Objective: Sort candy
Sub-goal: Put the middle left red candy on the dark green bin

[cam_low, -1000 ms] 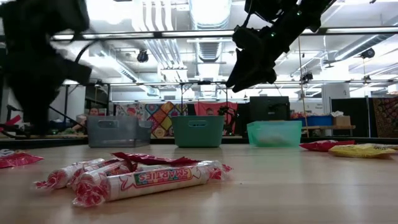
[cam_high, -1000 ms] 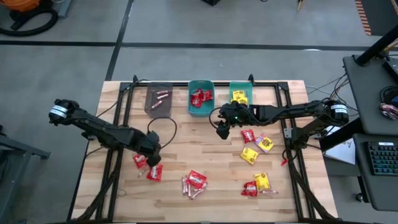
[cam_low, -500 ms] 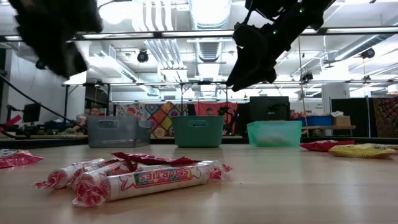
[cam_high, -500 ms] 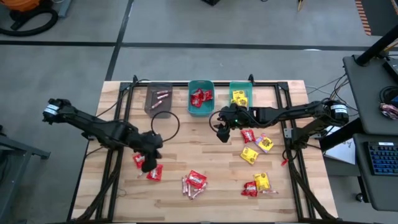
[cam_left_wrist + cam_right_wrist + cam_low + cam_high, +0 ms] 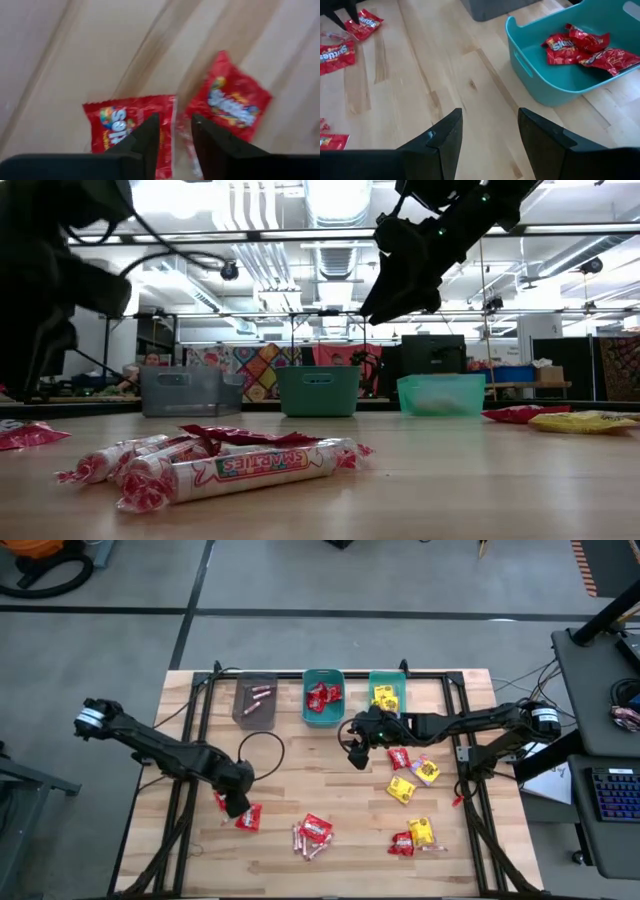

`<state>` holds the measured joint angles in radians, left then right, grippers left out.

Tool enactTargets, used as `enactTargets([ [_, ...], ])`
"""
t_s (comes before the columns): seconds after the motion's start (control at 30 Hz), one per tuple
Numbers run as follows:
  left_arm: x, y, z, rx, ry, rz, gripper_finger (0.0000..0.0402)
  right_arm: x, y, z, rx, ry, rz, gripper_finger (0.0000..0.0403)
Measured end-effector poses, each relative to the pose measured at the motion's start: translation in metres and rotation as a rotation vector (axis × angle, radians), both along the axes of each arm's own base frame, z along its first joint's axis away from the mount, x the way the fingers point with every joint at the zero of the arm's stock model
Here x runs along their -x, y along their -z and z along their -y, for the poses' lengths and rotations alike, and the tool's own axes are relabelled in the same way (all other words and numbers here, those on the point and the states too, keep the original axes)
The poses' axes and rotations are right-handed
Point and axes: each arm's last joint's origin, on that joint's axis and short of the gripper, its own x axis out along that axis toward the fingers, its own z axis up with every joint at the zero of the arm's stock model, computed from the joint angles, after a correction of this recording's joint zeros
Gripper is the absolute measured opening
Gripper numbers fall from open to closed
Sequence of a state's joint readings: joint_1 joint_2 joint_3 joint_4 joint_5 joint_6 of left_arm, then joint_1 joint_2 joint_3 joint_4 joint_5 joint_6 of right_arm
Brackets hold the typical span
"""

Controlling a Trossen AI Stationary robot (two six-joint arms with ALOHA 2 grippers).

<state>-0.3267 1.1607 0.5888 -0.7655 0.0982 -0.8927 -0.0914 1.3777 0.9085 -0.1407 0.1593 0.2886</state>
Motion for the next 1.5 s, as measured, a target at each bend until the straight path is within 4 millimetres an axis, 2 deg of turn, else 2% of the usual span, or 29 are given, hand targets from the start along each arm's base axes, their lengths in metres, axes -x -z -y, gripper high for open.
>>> enactTargets([
  [0.2, -0.002, 0.017, 0.001, -0.048, -0.007, -0.144, 0.0136, 0.001, 0.003, 0.000, 0.000, 0.000, -0.004, 0.0183],
  [0.5, -0.004, 0.032, 0.001, -0.097, 0.017, -0.262, 0.0133, 0.002, 0.005, 0.000, 0.000, 0.000, 0.001, 0.0183],
  [0.67, -0.004, 0.032, 0.000, -0.127, 0.041, -0.251, 0.0099, 0.002, 0.007, 0.000, 0.000, 0.000, -0.002, 0.0183],
  [0.83, -0.004, 0.029, 0.000, -0.133, 0.041, -0.212, 0.0017, 0.003, 0.008, 0.000, 0.000, 0.000, -0.004, 0.0183],
  [0.97, -0.004, 0.022, -0.001, -0.142, 0.055, -0.169, 0.0009, 0.003, 0.008, 0.000, -0.001, 0.000, -0.004, 0.0183],
  [1.17, -0.016, -0.013, -0.001, -0.221, 0.145, 0.097, 0.0001, 0.002, 0.008, 0.000, 0.009, -0.008, -0.005, 0.0183],
  [1.4, -0.042, -0.079, 0.003, -0.357, 0.398, 0.800, 0.0000, -0.002, 0.011, -0.011, 0.114, -0.134, 0.172, 0.0183],
  [1.5, -0.047, -0.094, 0.001, -0.475, 0.488, 1.001, 0.0000, -0.002, 0.012, -0.020, 0.164, -0.228, 0.279, 0.0183],
])
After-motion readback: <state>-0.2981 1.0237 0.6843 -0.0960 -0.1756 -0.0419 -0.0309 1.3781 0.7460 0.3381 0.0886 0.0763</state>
